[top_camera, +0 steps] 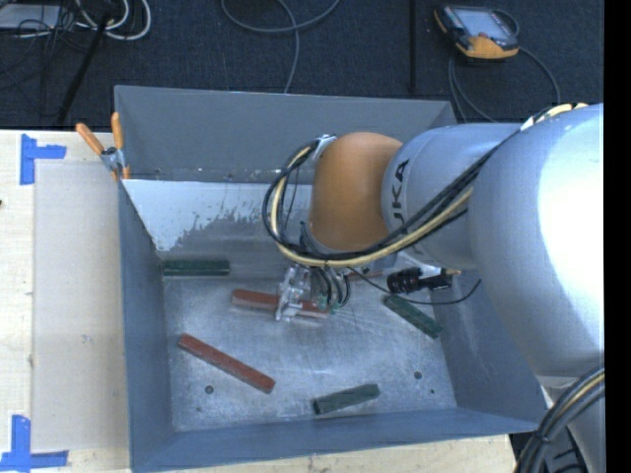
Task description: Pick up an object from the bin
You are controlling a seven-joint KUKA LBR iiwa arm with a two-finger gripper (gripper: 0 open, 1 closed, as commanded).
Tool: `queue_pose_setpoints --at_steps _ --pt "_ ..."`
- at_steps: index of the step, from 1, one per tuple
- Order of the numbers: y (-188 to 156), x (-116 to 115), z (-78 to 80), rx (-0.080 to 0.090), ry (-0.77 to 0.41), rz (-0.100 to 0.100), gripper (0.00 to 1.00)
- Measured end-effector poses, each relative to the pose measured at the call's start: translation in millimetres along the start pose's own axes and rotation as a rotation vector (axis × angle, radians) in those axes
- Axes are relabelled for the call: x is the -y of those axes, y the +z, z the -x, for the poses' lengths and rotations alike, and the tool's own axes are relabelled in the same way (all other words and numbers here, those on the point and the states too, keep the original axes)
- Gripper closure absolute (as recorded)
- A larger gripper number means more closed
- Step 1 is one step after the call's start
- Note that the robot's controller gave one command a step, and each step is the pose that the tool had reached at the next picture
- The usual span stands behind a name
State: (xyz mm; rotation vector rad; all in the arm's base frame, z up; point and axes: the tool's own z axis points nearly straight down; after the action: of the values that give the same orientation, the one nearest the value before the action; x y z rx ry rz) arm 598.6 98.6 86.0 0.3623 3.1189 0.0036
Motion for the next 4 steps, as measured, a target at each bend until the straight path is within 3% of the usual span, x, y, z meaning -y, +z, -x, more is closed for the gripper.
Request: queue_pose_setpoints --at_steps 4 --pt "-31 0 0.2 -0.002 0.0 -0.001 1.0"
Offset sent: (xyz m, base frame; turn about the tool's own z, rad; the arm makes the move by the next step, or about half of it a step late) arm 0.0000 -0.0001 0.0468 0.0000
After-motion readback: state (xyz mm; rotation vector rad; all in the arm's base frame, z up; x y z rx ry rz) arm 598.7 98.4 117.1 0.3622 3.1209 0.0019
